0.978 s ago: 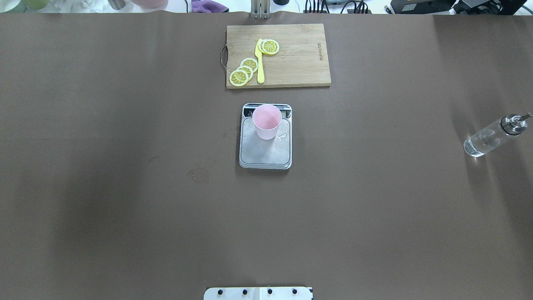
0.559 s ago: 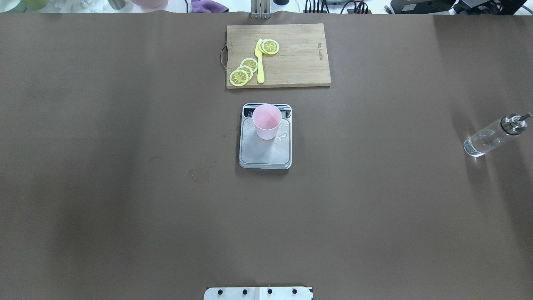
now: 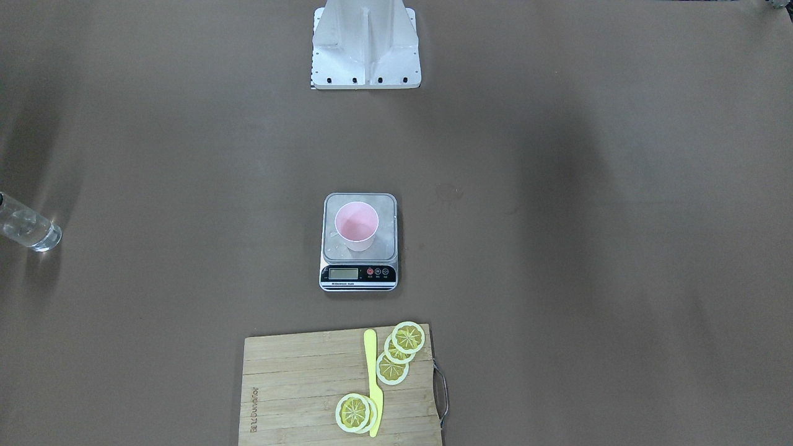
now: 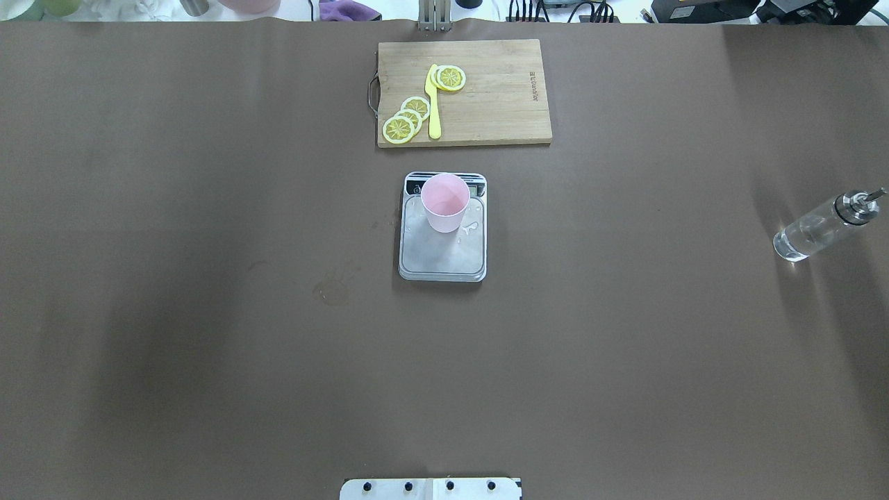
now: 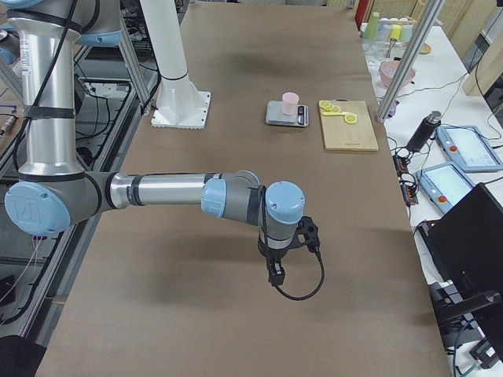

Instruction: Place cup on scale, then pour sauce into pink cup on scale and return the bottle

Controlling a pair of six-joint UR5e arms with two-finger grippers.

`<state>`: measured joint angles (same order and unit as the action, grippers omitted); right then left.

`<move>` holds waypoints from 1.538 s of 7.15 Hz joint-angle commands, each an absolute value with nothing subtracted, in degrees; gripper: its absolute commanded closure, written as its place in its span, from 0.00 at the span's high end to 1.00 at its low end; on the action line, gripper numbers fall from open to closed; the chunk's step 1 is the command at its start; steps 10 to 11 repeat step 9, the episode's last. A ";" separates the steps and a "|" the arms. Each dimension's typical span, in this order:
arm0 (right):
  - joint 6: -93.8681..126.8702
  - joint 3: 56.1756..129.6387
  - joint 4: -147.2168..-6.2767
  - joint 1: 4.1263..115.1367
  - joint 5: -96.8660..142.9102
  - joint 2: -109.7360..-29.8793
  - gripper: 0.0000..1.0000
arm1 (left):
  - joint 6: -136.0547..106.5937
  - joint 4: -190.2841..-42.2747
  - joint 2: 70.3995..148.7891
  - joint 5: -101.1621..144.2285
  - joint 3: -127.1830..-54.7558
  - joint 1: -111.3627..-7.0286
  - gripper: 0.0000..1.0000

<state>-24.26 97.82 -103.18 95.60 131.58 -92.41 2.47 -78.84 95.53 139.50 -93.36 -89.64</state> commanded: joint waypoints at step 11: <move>-24.17 98.88 -103.36 95.36 134.90 -92.72 1.00 | 2.55 -80.68 95.98 139.66 -93.34 -89.65 0.98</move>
